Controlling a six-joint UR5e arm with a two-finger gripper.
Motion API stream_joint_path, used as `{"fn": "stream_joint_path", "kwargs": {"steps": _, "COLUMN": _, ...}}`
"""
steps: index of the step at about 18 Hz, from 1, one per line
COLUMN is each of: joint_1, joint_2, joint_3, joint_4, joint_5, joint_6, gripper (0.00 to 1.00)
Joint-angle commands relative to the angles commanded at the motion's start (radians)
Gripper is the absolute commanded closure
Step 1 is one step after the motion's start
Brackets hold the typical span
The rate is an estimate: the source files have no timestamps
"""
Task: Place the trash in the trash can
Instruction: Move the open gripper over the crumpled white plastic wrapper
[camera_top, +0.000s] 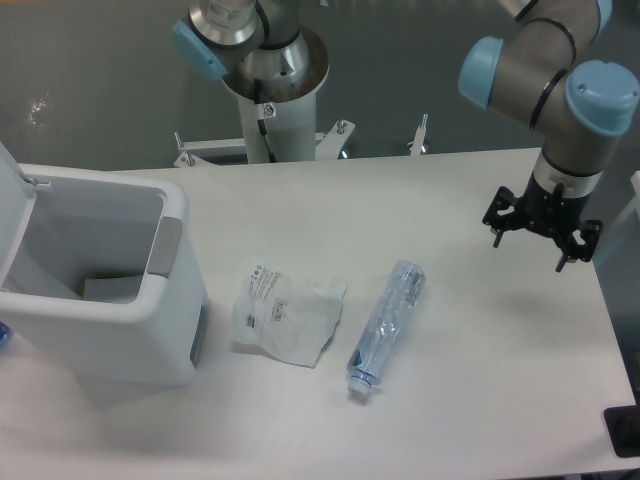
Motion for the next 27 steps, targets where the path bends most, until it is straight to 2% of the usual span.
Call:
{"fn": "stream_joint_path", "kwargs": {"steps": 9, "joint_1": -0.014, "joint_2": 0.026, "joint_3": -0.048, "joint_4": -0.003, "joint_5": -0.003, "joint_6": -0.008, "gripper": 0.0}}
{"fn": "stream_joint_path", "kwargs": {"steps": 12, "joint_1": -0.017, "joint_2": 0.06, "joint_3": -0.096, "joint_4": 0.009, "joint_5": -0.003, "joint_6": -0.008, "gripper": 0.0}}
{"fn": "stream_joint_path", "kwargs": {"steps": 15, "joint_1": -0.021, "joint_2": 0.098, "joint_3": -0.172, "joint_4": 0.032, "joint_5": -0.009, "joint_6": -0.008, "gripper": 0.0}}
{"fn": "stream_joint_path", "kwargs": {"steps": 19, "joint_1": -0.089, "joint_2": 0.121, "joint_3": -0.198, "joint_4": 0.034, "joint_5": -0.009, "joint_6": -0.104, "gripper": 0.0}}
{"fn": "stream_joint_path", "kwargs": {"steps": 25, "joint_1": -0.164, "joint_2": 0.088, "joint_3": -0.199, "joint_4": 0.034, "joint_5": -0.018, "joint_6": -0.277, "gripper": 0.0}}
{"fn": "stream_joint_path", "kwargs": {"steps": 27, "joint_1": -0.222, "joint_2": 0.069, "joint_3": -0.196, "joint_4": 0.032, "joint_5": -0.014, "joint_6": -0.334, "gripper": 0.0}}
